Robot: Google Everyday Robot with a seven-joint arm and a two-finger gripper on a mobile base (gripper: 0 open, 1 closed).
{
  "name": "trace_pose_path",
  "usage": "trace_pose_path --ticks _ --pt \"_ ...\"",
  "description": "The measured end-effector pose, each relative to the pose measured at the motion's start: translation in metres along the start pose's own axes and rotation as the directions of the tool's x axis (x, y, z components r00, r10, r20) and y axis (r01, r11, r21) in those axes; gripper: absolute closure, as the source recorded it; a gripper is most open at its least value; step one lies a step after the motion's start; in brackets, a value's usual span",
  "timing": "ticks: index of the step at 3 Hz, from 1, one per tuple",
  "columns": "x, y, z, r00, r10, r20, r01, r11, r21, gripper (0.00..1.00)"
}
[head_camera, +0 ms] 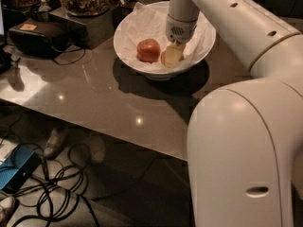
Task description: Pick apple from white bowl
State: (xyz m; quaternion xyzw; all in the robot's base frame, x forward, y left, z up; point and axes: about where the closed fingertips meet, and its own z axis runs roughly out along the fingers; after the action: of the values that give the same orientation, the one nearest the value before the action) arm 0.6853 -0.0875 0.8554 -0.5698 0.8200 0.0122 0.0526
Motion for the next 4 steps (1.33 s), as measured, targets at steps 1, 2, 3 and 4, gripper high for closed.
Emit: trace_pose_path --ticks 1,2,3,4 --pt "-0.008 -0.004 -0.003 1.0 -0.005 0.023 0.004 0.9998 0.02 1.0" --pt "-0.009 -0.001 -0.025 0.999 -0.006 0.041 0.005 0.9993 0.037 1.0" --pt "-0.01 -0.001 -0.036 0.998 0.0 0.059 -0.003 0.9992 0.041 1.0" --pt "-0.013 -0.003 -0.043 0.997 -0.01 0.077 0.007 0.9993 0.038 1.0"
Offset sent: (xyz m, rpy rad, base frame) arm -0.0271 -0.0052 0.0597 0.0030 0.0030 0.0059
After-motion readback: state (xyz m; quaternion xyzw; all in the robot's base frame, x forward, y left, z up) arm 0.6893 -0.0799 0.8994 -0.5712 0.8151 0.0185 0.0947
